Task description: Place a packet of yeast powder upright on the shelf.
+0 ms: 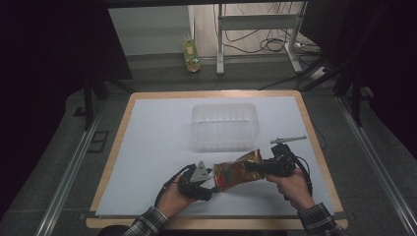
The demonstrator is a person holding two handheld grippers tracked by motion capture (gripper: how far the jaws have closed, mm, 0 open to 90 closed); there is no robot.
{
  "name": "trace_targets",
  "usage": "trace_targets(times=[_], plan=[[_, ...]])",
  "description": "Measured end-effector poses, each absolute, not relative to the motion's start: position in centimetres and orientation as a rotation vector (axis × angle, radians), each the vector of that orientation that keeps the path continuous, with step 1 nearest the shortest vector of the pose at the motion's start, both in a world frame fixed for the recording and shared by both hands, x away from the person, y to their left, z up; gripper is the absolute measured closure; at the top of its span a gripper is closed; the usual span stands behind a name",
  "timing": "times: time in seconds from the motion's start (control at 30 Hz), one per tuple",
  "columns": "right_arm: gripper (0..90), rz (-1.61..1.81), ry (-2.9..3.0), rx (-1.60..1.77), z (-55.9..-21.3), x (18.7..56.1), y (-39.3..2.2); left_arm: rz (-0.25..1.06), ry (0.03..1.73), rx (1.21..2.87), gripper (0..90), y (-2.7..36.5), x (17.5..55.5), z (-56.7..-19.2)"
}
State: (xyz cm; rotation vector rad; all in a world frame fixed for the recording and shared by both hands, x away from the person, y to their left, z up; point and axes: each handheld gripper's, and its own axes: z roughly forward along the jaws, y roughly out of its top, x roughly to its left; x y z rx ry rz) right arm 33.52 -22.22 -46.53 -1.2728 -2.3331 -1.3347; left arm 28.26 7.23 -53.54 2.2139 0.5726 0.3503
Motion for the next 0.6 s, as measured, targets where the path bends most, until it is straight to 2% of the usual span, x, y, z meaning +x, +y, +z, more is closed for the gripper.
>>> trace_targets(times=[0.3, 0.4, 0.53, 0.6], plan=[[68.2, -1.371, -2.374, -1.287, -44.7, 33.8, -23.0, 0.331, 0.633, 2.151, 20.6, 8.3, 27.8, -52.8], [68.2, -1.376, -2.381, -1.293, -44.2, 33.9, -23.3, 0.327, 0.647, 2.133, 19.4, 8.6, 27.6, -52.5], [68.1, -1.388, -2.378, -1.311, -43.6, 34.1, -23.8, 0.343, 0.670, 2.142, 13.3, 8.7, 27.5, -52.5], [68.1, -1.400, -2.376, -1.324, -43.3, 34.2, -24.1, 0.352, 0.667, 2.147, 13.3, 8.6, 27.3, -52.5]])
